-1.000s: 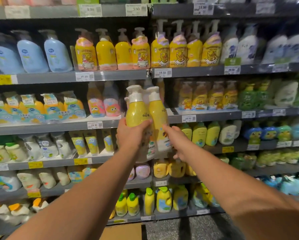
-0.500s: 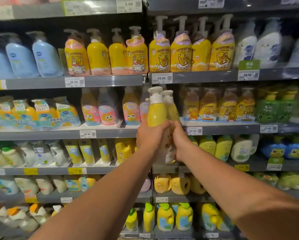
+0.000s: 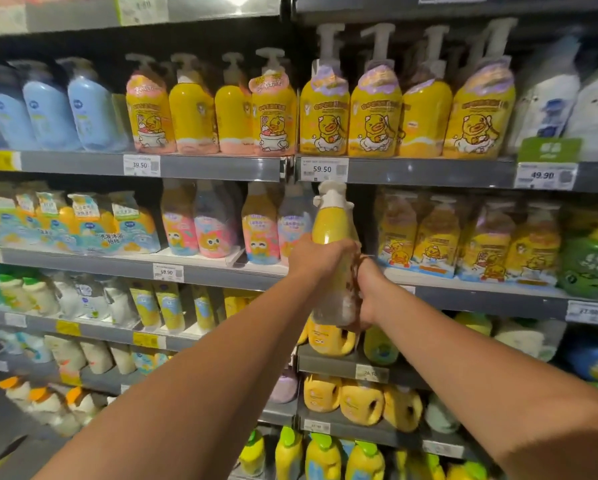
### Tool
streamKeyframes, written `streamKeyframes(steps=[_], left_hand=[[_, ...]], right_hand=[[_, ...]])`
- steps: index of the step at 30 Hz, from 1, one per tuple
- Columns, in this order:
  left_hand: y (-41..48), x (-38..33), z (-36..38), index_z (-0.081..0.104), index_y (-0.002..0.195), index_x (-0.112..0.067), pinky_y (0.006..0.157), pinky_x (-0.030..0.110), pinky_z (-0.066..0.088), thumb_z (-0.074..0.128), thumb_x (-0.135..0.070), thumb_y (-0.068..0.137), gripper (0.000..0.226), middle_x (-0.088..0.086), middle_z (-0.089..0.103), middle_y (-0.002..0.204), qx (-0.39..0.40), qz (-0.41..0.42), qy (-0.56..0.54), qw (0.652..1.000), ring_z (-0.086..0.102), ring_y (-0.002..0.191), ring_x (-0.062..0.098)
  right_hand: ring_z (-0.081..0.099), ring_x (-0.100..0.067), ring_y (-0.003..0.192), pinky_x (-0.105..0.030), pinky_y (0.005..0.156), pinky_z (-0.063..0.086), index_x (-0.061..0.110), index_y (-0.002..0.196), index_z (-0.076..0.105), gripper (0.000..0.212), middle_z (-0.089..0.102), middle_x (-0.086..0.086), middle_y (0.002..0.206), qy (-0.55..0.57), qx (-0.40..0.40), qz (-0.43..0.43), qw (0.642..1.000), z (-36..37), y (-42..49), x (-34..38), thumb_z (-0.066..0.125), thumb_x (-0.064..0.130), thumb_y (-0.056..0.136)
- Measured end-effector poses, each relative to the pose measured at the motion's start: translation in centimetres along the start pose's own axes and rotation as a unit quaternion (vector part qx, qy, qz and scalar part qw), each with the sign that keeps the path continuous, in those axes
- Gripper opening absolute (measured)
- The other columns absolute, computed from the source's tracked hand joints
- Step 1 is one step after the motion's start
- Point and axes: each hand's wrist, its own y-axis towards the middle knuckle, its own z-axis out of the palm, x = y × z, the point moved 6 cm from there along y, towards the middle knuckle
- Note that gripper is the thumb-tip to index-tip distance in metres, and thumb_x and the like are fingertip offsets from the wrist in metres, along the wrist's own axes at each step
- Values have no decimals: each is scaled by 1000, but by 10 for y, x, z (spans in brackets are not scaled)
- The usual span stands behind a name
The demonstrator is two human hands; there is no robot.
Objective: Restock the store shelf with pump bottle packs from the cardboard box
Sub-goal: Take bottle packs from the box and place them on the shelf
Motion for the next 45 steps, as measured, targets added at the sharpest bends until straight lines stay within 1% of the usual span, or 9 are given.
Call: streamKeyframes(steps=[5, 8, 13, 21, 24, 28, 31, 38, 45], left_hand=[[11, 0, -1, 58, 118, -16, 85, 46, 57, 78, -44, 66, 62, 12, 67, 109, 68, 1, -18, 998, 67, 96, 30], [17, 11, -1, 55, 129, -19, 85, 39, 53, 61, -54, 83, 58, 8, 63, 121, 104, 14, -23, 994, 62, 105, 27], [25, 20, 7, 47, 139, -26, 102, 52, 44, 34, -62, 92, 61, 6, 55, 133, 105, 8, -40, 994, 55, 118, 29], [44, 17, 17, 43, 142, -22, 99, 40, 43, 25, -53, 101, 55, 3, 52, 130, 92, 17, -67, 993, 51, 116, 24], [46, 20, 18, 42, 143, -22, 105, 47, 42, 22, -53, 101, 56, 8, 52, 135, 90, -6, -89, 992, 51, 122, 29], [52, 25, 22, 45, 141, -20, 104, 51, 42, 22, -55, 99, 59, 13, 54, 134, 99, -26, -87, 991, 53, 121, 34], [50, 30, 20, 49, 137, -22, 103, 53, 42, 24, -60, 94, 63, 13, 56, 132, 106, -31, -92, 990, 55, 119, 34], [96, 39, 41, 54, 129, -23, 99, 56, 44, 19, -85, 46, 109, 15, 62, 123, 110, -44, -54, 992, 59, 113, 38], [113, 9, 52, 52, 133, -24, 101, 56, 43, 20, -81, 59, 98, 14, 59, 131, 106, -10, -79, 991, 57, 117, 38]], right_hand=[[65, -32, 95, -47, 100, 46, 12, 88, 70, 65, 72, -13, 91, 27, -19, 3, 999, 2, 5, 5, 48, 73, 78], [65, -34, 99, -48, 100, 45, 12, 94, 71, 66, 72, -14, 96, 44, -41, 11, 998, 1, 10, 1, 45, 72, 79], [67, -35, 98, -52, 96, 47, 17, 103, 72, 74, 74, -13, 100, 67, -51, 19, 996, 1, 25, -4, 46, 78, 71], [63, -38, 106, -59, 105, 36, 17, 104, 71, 73, 71, -18, 106, 17, -51, -40, 998, 0, 30, 29, 39, 77, 78], [61, -38, 110, -59, 109, 32, 18, 104, 70, 73, 70, -18, 107, 10, -57, -54, 997, 2, 32, 33, 37, 78, 79], [66, -35, 97, -52, 99, 45, 14, 100, 70, 68, 71, -18, 94, 17, -49, -57, 997, -2, 34, 31, 37, 71, 86], [67, -37, 99, -51, 98, 46, 15, 102, 72, 67, 72, -18, 95, 11, -39, -53, 998, -3, 38, 27, 44, 72, 81], [68, -38, 102, -53, 96, 47, 17, 114, 72, 67, 72, -17, 109, 2, -36, -60, 998, 5, 49, 45, 50, 68, 76], [65, -38, 106, -54, 103, 41, 15, 112, 71, 66, 71, -19, 106, -6, -49, -103, 993, 0, 50, 86, 39, 66, 86]])
